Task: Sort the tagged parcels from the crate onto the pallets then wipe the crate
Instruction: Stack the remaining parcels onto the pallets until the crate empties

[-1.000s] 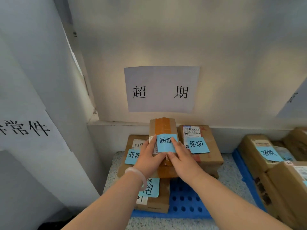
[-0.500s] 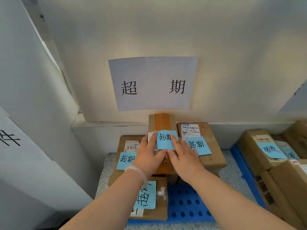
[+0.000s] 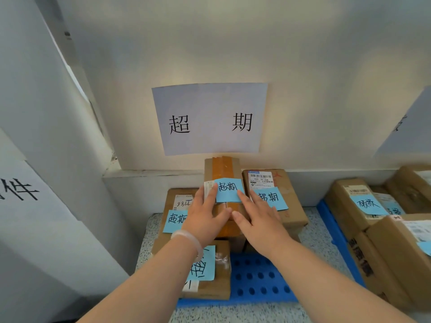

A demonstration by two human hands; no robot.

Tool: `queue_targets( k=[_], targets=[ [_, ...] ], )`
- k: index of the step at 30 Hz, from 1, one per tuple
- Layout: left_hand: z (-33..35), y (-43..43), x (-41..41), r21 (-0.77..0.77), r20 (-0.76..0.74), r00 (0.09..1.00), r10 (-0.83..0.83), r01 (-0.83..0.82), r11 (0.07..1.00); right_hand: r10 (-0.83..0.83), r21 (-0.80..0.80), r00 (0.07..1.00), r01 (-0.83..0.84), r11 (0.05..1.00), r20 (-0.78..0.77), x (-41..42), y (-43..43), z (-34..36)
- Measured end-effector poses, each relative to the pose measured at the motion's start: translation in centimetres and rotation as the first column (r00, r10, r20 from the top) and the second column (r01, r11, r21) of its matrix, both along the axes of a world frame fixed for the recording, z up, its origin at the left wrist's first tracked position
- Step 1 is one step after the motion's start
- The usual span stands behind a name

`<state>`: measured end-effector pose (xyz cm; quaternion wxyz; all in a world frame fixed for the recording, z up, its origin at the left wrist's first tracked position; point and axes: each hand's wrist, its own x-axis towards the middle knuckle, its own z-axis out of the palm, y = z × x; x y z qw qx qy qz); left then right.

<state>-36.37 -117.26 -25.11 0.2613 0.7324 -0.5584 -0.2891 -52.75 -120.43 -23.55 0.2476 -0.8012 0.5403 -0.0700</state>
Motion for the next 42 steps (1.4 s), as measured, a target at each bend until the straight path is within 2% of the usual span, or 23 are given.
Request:
queue_targets(
  k=[6,11,25,33,42],
  targets=[
    [0.6,2.9,-0.7,0.016,0.069,0.998,0.007,-0.008,1.000,0.028,-0.085,0.999,-0.032,0.996,-0.045,-2.0,3.1,-0.3],
    [0.7,5.1,-2.0,-0.004,0.203,0.979,-0.034,0.036,0.999,0.023,-0.157,0.996,-0.036,0.987,-0.085,-4.0,6.1,-1.0],
    [1.4,7.5,-3.8,-0.046,0.396,0.914,-0.088,0.116,0.992,-0.020,-0.234,0.994,-0.007,0.972,-0.110,-7.0,10.3,-0.4],
    [0.8,8.4,-8.7,-0.103,0.514,0.818,-0.258,0.358,0.928,-0.070,-0.240,0.988,0.035,0.970,-0.139,-9.7,12.9,-0.5],
    [1.2,11.0,-19.1,-0.101,0.529,0.733,-0.428,0.555,0.826,-0.273,-0.227,0.947,0.232,0.946,-0.169,-19.5,18.5,-1.2]
  ],
)
